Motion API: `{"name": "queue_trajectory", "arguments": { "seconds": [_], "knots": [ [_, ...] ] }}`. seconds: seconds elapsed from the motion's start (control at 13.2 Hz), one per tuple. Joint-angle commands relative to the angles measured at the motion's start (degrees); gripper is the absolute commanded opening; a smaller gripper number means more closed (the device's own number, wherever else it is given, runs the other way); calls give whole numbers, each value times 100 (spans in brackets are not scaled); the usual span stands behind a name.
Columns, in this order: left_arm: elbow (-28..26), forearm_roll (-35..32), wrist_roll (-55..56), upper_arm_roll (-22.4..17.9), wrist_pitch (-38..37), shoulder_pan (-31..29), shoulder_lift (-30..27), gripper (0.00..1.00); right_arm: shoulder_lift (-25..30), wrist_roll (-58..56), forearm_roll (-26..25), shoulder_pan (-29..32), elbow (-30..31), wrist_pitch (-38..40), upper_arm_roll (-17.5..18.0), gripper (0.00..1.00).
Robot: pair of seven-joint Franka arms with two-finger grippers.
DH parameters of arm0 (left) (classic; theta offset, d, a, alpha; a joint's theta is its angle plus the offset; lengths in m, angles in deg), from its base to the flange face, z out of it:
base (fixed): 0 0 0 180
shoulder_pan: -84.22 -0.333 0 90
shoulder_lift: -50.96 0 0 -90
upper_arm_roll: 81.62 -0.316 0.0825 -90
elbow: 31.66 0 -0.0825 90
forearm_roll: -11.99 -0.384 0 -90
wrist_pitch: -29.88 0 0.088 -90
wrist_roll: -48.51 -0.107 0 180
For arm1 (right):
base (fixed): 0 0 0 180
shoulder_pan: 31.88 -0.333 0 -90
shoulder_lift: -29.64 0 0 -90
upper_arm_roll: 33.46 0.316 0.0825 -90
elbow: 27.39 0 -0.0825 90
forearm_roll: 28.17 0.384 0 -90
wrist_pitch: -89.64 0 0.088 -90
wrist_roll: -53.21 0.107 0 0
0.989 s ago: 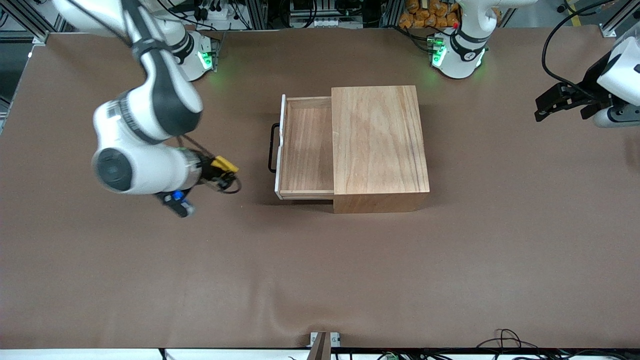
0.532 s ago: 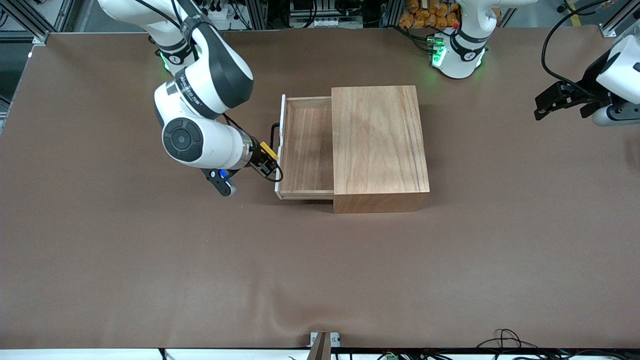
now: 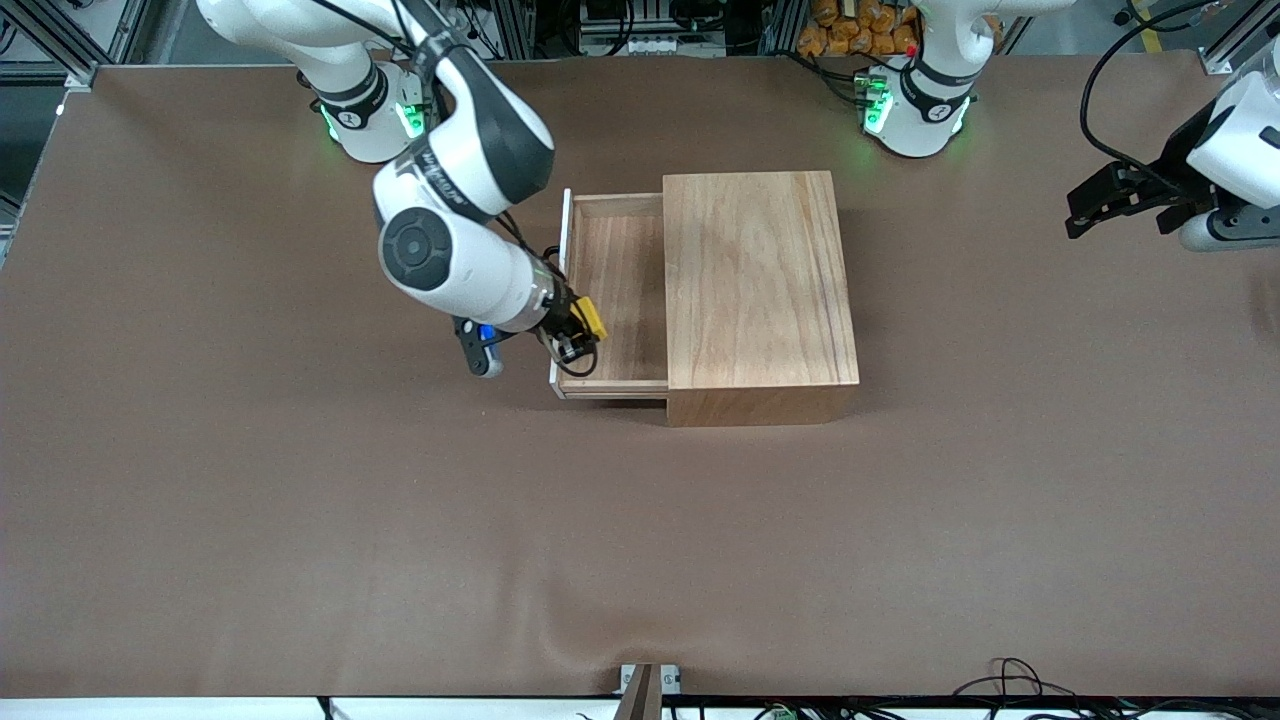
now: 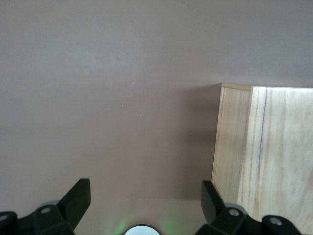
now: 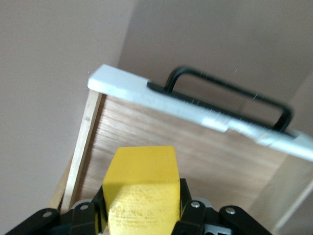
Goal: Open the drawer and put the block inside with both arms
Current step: 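Carry the yellow cube with the right gripper over the open drawer, then lower the cube into the drawer and open the right gripper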
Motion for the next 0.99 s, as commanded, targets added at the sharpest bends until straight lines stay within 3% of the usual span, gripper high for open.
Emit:
{"name": "queue_trajectory", "arguments": {
  "seconds": [0.0, 0.23, 0.46, 0.53, 0.61, 0.91],
  "knots": [
    [-203, -3, -78, 31, 23, -53, -228, 100, 246, 1072, 40, -182, 478, -517, -95, 0],
    [-230, -3, -78, 31, 23, -53, -264, 100, 255, 1445, 31, -183, 776, -649, -95, 0],
    [-256, -3, -87, 22, 23, -89, -307, 100, 264, 1823, 31, -550, 1443, -1684, -95, 0],
    [-256, -3, -87, 14, 23, -89, -325, 100, 255, 1868, 31, -595, 1489, -1757, -95, 32],
    [-265, -3, -87, 13, 23, -97, -325, 100, 264, 1894, 31, -587, 1463, -1731, -95, 99],
    [-265, -3, -87, 13, 23, -159, -325, 100, 456, 1842, -162, -482, 1157, -1153, -148, 100]
  ]
}}
